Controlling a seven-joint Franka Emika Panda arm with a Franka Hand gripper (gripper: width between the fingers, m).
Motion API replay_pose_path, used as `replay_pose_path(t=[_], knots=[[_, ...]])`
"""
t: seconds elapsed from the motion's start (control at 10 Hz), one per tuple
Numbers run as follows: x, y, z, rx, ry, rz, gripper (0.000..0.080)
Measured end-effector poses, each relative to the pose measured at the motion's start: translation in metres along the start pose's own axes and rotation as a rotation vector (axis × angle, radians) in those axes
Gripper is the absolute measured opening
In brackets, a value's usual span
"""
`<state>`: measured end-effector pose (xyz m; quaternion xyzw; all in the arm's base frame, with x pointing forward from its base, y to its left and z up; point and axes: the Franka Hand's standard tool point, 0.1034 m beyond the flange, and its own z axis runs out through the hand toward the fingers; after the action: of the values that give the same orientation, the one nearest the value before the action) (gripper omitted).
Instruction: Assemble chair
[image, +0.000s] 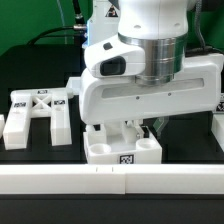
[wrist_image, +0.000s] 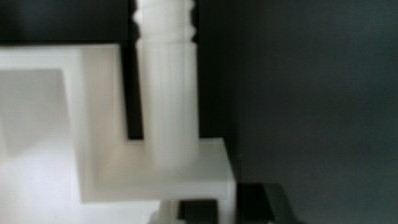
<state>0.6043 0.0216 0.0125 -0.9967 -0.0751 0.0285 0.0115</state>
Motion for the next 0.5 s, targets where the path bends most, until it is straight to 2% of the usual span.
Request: replay_pose_path(t=[0.5], knots=[[0.0003,-0.0023,0.0000,0.001,0.000,0.015,0.0034]])
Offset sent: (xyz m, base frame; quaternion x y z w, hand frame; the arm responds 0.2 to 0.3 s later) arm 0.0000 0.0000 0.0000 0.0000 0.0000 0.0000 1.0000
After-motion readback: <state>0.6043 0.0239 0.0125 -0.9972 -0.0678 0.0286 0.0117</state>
